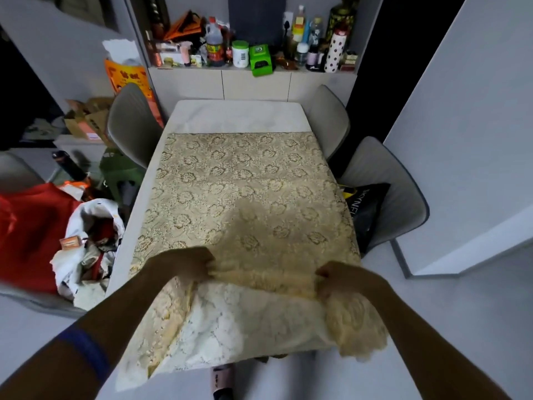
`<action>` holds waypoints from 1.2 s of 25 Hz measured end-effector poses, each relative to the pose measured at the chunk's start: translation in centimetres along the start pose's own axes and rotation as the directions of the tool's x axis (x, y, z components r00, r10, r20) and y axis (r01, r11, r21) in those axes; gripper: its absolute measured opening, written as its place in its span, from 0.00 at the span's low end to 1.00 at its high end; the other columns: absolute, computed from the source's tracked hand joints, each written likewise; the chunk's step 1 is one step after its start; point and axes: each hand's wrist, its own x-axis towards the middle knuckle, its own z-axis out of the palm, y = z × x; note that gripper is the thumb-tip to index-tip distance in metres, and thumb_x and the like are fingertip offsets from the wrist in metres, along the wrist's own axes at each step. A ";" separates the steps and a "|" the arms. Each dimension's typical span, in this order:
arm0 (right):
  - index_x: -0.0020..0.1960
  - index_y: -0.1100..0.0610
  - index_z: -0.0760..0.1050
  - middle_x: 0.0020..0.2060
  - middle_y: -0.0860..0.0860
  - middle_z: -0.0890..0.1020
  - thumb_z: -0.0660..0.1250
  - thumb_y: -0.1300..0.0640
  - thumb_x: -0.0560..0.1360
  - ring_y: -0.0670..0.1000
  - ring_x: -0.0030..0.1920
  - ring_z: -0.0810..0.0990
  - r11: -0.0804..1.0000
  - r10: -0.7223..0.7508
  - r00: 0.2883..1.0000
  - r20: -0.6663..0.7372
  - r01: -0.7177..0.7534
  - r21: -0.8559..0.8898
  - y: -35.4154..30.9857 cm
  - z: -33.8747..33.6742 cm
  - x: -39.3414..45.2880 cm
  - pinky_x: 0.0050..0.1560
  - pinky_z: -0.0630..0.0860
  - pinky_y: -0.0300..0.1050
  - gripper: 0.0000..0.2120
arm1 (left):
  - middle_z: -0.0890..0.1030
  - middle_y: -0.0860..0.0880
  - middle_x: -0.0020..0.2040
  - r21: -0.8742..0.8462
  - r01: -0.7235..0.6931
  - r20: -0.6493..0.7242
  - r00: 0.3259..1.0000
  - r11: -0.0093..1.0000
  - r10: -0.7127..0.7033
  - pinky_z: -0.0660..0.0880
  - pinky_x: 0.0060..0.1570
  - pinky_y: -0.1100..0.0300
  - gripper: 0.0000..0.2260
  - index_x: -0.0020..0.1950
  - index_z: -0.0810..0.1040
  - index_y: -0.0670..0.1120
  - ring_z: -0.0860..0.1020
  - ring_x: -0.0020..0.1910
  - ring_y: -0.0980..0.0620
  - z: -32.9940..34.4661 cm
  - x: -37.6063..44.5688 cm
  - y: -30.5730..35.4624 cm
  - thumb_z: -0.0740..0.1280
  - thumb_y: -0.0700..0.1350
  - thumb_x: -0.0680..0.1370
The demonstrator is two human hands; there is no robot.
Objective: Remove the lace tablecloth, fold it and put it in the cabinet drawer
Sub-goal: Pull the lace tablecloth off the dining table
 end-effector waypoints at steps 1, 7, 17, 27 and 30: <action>0.51 0.59 0.79 0.45 0.52 0.80 0.70 0.58 0.72 0.61 0.57 0.79 1.000 -0.022 0.975 -0.222 0.021 -0.008 -0.3 -2.1 1.6 0.48 0.73 0.43 0.09 | 0.81 0.47 0.59 -0.043 -0.012 -0.156 0.988 0.999 0.005 0.69 0.37 0.67 0.14 0.61 0.77 0.51 0.80 0.55 0.45 -1.1 1.1 -0.1 0.68 0.44 0.75; 0.66 0.53 0.72 0.59 0.56 0.80 0.67 0.56 0.73 0.61 0.60 0.76 0.998 0.038 0.615 -0.788 -0.061 0.001 -1.3 -2.3 10.0 0.60 0.72 0.56 0.21 | 0.67 0.40 0.73 0.095 -0.028 -0.623 0.778 0.995 0.081 0.59 0.69 0.38 0.33 0.75 0.64 0.46 0.67 0.70 0.38 0.1 8.1 0.8 0.70 0.42 0.70; 0.72 0.48 0.65 0.71 0.48 0.69 0.65 0.48 0.73 0.54 0.66 0.69 0.964 0.266 0.922 -0.282 -0.263 0.048 4.7 14.9 12.4 0.62 0.70 0.45 0.28 | 0.38 0.41 0.79 0.146 -0.336 0.347 0.898 0.930 0.270 0.54 0.70 0.32 0.49 0.79 0.49 0.57 0.42 0.78 0.36 16.8 7.7 0.8 0.74 0.62 0.66; 0.72 0.51 0.66 0.71 0.51 0.69 0.69 0.52 0.71 0.56 0.64 0.73 0.890 0.456 0.766 -0.454 -0.399 0.221 10.6 13.7 9.7 0.59 0.75 0.51 0.31 | 0.85 0.52 0.42 0.225 -0.588 0.072 0.805 0.777 0.588 0.81 0.47 0.44 0.21 0.36 0.83 0.54 0.83 0.43 0.48 21.3 5.0 1.8 0.81 0.52 0.45; 0.70 0.52 0.67 0.67 0.53 0.73 0.70 0.54 0.71 0.58 0.61 0.77 0.766 0.631 0.659 -0.410 -0.445 0.465 13.7 14.0 7.7 0.55 0.76 0.51 0.29 | 0.81 0.54 0.31 0.114 -0.529 -0.063 0.841 0.841 0.537 0.83 0.39 0.51 0.14 0.30 0.80 0.50 0.82 0.32 0.52 21.3 4.2 2.9 0.80 0.46 0.50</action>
